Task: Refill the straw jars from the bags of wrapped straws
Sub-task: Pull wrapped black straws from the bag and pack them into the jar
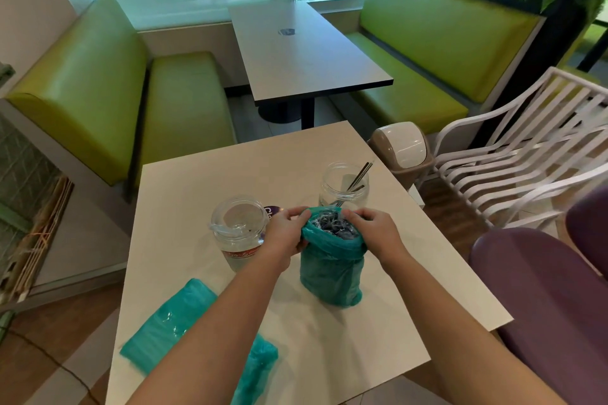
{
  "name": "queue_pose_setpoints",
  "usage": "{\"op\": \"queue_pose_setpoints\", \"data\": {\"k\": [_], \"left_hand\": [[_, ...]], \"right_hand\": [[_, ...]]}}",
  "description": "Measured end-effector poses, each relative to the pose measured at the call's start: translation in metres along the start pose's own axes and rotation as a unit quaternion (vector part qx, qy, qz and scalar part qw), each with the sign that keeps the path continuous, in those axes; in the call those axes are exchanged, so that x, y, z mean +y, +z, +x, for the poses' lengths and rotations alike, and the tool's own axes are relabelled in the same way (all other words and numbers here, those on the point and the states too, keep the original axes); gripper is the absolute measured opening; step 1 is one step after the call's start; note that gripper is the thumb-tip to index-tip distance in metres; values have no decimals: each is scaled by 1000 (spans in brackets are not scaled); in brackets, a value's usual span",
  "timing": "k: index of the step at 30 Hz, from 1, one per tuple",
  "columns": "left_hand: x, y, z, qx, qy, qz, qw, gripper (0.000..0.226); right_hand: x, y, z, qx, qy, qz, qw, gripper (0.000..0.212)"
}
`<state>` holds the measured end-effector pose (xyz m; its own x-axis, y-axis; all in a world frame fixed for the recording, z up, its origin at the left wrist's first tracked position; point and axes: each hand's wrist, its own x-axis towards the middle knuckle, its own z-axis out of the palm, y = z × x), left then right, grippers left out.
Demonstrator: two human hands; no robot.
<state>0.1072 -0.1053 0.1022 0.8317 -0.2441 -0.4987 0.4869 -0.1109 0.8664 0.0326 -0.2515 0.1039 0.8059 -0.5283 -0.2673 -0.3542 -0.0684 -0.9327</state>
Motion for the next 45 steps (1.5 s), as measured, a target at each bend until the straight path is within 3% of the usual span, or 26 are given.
{"op": "queue_pose_setpoints", "data": {"k": [2,5,10,15,19,24,27,32,35,38,45], "left_hand": [[-4,2,0,26,7,4,1000,6],[-9,1,-1,4,7,0,1000,24],[-7,-14,-7,-78,-11,-112,991,23],[-13,-25,-8,-149,2,-89,985,43],[-10,-29,-6,-167,8,-93,982,52],[-13,-39,3,-208,19,-78,975,78],[-23,-41,3,-199,94,50,974,84],[-28,-35,-2,-178,147,238,943,95],[-31,-32,2,-156,164,327,918,125],[-32,-24,2,-115,180,276,937,142],[-35,-15,10,-48,219,178,958,112]], "right_hand": [[4,2,3,9,15,0,1000,15],[8,1,2,10,17,21,1000,2],[2,-11,-11,-36,21,79,996,18],[5,-14,-18,-43,29,1,999,22],[7,-12,-18,-79,78,105,988,28],[14,-14,-14,-78,67,171,980,32],[17,-14,-16,-77,47,160,983,41],[35,-5,-15,-13,-18,-23,999,48],[37,-3,-14,-9,-58,-90,994,48],[35,-3,-14,-45,-62,-46,996,48],[37,-2,-15,-61,-42,10,997,47]]}}
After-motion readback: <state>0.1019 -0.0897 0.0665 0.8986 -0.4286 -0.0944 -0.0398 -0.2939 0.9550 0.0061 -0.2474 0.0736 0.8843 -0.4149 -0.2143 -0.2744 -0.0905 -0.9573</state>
